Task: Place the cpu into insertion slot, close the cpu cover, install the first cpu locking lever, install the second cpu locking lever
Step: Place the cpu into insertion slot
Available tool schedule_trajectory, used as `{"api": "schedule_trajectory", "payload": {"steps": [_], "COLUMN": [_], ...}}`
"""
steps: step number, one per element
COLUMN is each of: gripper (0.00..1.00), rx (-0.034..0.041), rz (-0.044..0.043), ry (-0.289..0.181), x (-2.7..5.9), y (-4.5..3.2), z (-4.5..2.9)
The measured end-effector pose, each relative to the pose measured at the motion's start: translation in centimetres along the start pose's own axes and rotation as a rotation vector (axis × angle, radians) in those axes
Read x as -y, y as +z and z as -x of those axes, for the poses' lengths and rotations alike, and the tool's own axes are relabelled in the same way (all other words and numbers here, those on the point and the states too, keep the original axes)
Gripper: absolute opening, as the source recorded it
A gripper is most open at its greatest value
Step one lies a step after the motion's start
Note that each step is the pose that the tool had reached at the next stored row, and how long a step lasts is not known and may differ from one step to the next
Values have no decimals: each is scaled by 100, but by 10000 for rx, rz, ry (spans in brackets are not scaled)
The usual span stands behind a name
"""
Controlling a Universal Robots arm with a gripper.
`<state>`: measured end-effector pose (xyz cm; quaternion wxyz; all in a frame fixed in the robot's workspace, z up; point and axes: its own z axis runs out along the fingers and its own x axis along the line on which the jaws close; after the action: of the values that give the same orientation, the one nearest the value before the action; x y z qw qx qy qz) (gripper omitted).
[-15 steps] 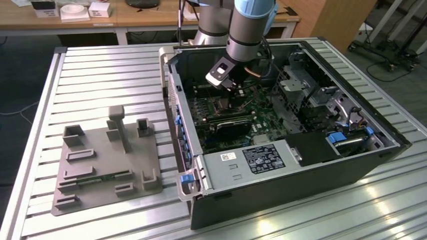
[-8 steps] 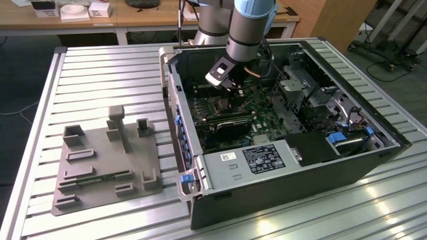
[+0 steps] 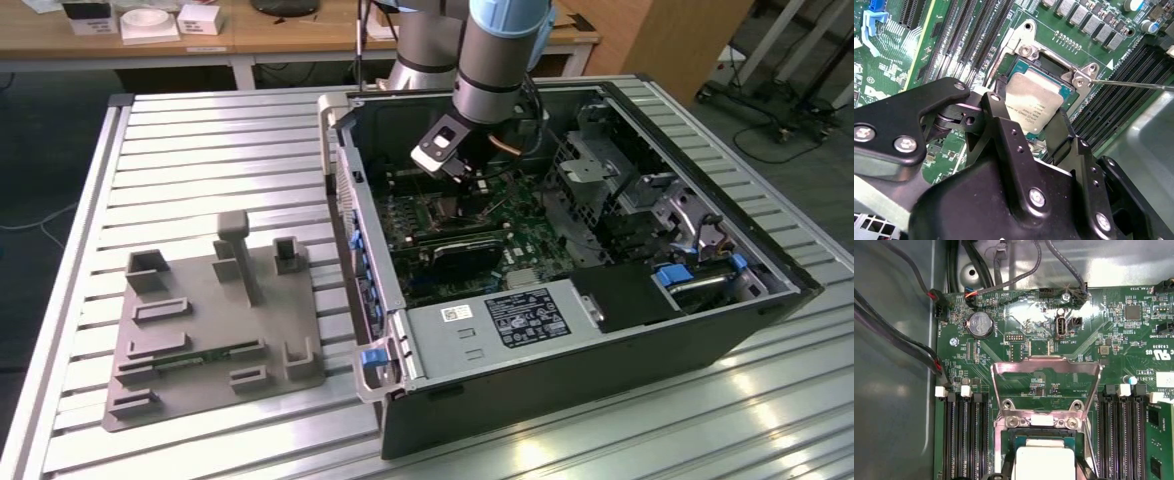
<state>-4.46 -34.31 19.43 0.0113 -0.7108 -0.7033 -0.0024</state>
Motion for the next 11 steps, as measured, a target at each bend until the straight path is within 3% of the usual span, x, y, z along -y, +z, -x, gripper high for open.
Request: {"api": "schedule_trajectory", "payload": {"steps": [11], "gripper": [54], "rx": [-1], "rz": [2], "ry": [102], "x": [-2], "y": [11], "z": [-1]}}
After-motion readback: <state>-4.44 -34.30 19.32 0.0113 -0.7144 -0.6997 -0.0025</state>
